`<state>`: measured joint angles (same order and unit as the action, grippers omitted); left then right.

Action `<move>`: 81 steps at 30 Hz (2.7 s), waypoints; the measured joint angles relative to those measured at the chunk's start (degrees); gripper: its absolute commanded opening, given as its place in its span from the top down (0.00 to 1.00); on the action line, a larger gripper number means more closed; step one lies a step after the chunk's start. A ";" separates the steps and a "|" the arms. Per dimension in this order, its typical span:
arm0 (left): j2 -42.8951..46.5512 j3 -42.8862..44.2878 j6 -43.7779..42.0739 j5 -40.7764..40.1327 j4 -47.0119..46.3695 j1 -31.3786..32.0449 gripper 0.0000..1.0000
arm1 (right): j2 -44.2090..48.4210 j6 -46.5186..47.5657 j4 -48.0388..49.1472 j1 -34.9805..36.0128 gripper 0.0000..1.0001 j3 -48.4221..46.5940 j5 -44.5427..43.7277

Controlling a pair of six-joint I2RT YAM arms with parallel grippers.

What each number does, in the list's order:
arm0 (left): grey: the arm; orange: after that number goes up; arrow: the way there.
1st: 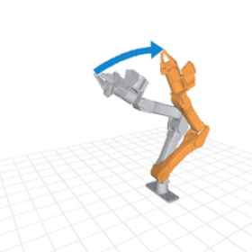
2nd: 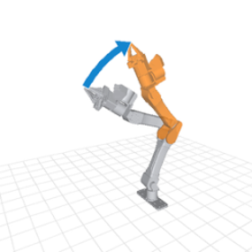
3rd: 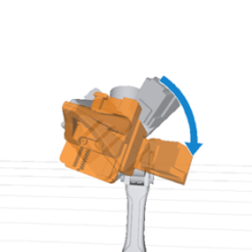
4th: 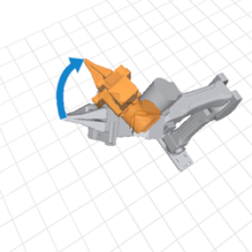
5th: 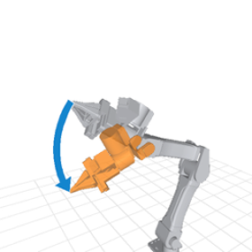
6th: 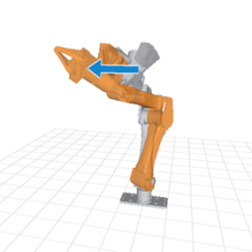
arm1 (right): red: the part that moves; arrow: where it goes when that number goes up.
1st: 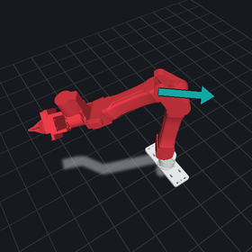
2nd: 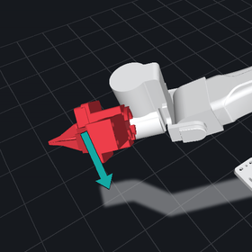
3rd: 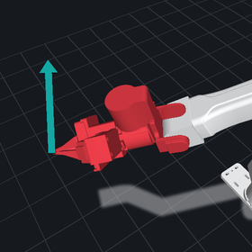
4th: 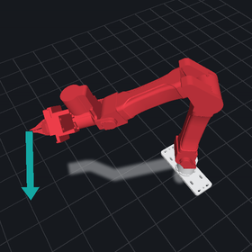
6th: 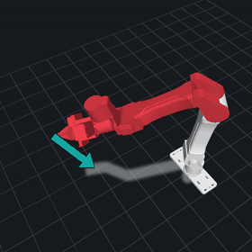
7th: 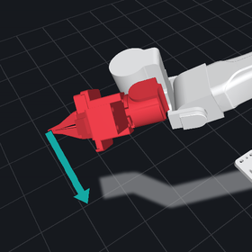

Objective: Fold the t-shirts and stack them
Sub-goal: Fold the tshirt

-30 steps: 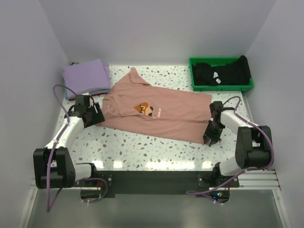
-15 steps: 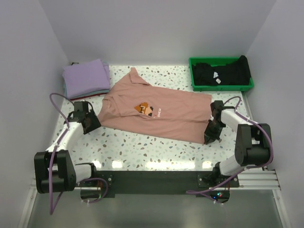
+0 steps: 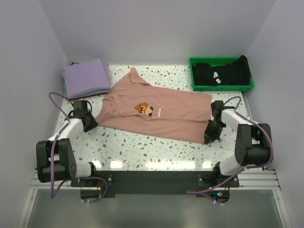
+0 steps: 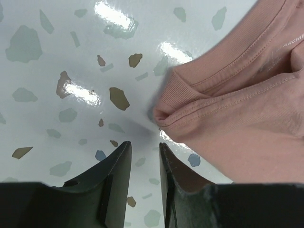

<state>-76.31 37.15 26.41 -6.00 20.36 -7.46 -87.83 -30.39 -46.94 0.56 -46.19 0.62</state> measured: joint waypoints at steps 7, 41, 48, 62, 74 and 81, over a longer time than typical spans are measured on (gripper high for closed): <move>-0.26 0.04 0.00 1.97 -2.84 -1.09 0.66 | -0.33 0.09 -0.17 -0.04 0.98 -0.24 0.07; -8.79 3.15 -0.20 7.28 -7.30 -3.80 1.00 | -1.03 1.01 -0.85 -0.22 1.00 -0.94 0.35; -5.09 3.15 -0.68 5.18 -6.05 -3.80 1.00 | -0.46 1.07 -0.48 -0.22 1.00 -1.27 -1.18; -4.11 3.15 -1.81 2.45 -2.05 -3.80 0.89 | 1.11 1.07 -0.20 -0.20 1.00 -1.14 -3.89; 2.21 5.84 -3.52 -0.22 4.31 -4.15 0.53 | 5.77 0.31 -1.81 -0.24 0.57 -1.14 -5.90; 7.56 10.60 -3.28 0.04 5.62 1.95 0.53 | 8.74 0.85 -4.96 -0.24 0.48 -2.34 -6.71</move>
<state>-68.75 47.75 23.14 -5.96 25.98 -5.52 -79.09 -29.54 -51.90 0.32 -48.53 -6.09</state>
